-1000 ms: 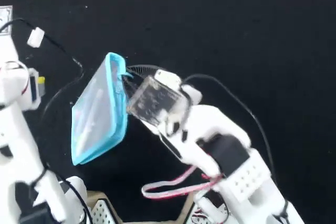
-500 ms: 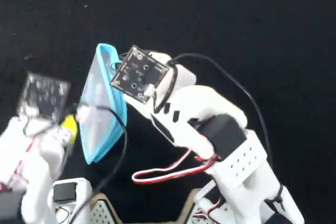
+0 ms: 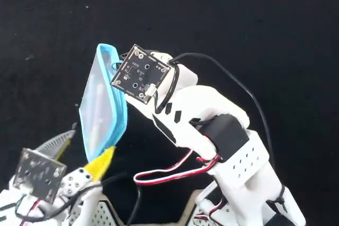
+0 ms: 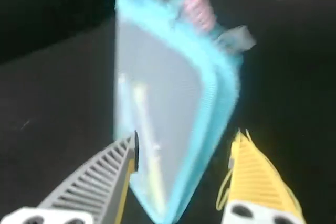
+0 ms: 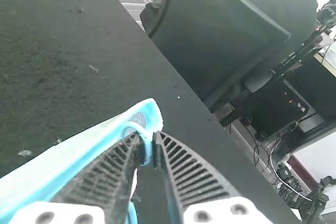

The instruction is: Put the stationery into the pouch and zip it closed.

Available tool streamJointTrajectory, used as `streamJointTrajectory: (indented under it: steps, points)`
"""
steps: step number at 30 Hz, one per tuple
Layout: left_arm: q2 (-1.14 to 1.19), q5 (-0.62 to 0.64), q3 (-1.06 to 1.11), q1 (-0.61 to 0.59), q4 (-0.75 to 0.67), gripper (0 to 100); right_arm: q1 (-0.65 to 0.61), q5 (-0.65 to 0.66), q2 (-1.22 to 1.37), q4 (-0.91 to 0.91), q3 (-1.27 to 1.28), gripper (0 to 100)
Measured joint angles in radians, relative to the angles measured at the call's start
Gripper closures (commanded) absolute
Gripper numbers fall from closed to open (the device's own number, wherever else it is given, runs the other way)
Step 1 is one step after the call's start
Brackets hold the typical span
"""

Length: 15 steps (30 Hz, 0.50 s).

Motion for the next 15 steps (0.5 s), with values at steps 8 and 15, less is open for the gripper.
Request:
streamJointTrajectory:
  steps: [8, 15]
  points:
    - [-0.017, 0.052, 0.296, 0.057, -0.193, 71, 0.0, 0.0, 0.0, 0.005, 0.0, 98.8]
    - [-0.015, 0.055, 0.417, 0.018, -0.307, 71, 0.0, 0.0, 0.0, 0.005, 0.0, 98.8]
